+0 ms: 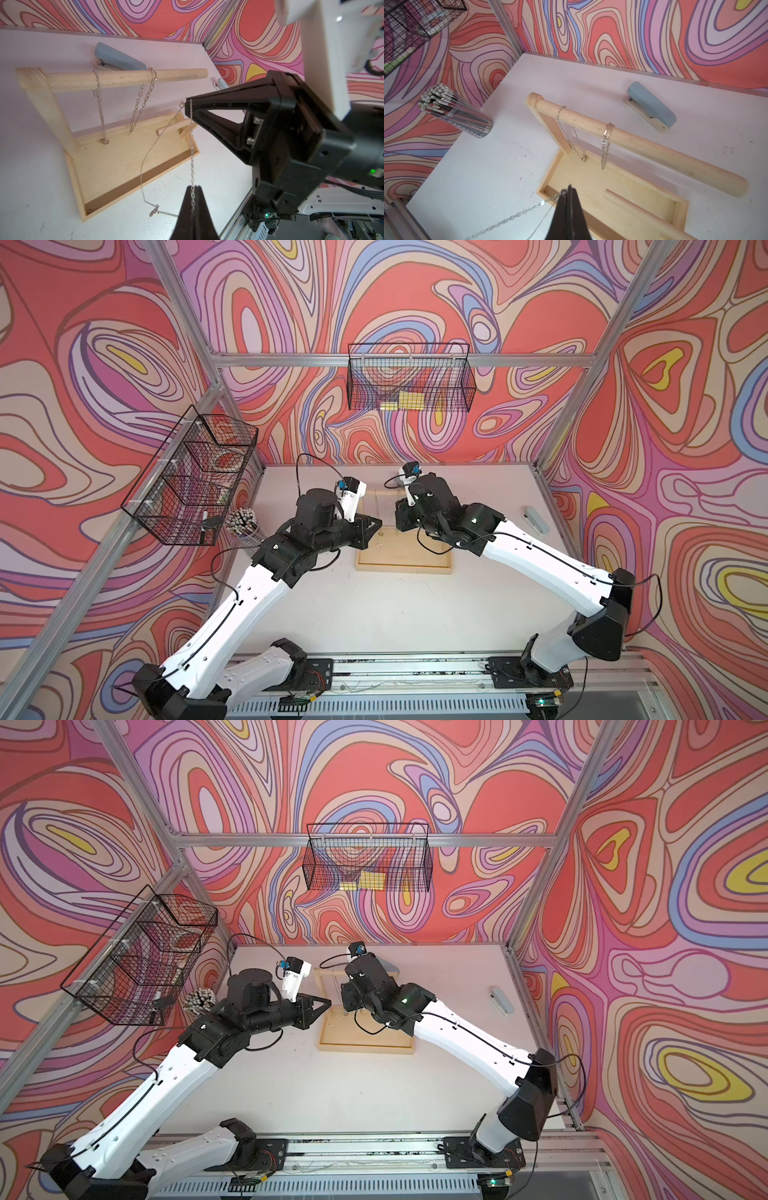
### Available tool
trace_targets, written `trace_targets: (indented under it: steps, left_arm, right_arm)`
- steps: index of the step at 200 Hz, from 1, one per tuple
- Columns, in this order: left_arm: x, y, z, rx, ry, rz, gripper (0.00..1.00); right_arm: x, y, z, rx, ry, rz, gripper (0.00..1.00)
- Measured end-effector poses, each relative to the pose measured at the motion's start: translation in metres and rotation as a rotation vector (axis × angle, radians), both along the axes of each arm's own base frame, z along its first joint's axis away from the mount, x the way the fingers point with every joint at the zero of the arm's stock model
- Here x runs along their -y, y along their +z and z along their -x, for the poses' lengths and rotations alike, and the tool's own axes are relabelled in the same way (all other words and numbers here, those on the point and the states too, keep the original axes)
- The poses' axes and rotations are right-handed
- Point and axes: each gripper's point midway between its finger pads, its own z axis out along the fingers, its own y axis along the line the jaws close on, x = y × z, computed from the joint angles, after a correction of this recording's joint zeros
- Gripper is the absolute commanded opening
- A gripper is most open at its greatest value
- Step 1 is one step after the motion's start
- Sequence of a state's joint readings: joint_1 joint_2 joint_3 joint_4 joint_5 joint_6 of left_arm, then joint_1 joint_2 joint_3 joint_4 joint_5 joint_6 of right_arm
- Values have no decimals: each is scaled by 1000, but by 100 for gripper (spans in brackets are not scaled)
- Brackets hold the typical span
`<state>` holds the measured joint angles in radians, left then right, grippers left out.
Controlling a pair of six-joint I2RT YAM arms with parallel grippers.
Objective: Hang the necklace on the jewelry display stand
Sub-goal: Hang the necklace on the stand.
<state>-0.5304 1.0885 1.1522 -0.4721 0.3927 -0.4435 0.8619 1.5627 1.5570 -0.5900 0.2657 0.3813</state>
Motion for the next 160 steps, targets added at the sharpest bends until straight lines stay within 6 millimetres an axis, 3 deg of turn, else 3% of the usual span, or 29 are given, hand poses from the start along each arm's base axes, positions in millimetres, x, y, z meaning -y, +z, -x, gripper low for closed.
trace_targets:
  steps: [28,54,115,160]
  left_arm:
    - [15,-5,-11,-12,-25,23,0]
    - [31,-11,-16,-24,-63,35,0]
    - [69,6,-32,28,-135,101,0]
    - [94,-9,-49,2,-161,118,0]
  right_arm:
    - [19,-3,-9,7,-52,-4,0]
    - [34,5,-16,33,-99,-17,0]
    - [66,27,-31,116,-225,-26,0]
    - [93,31,-37,147,-305,-16,0]
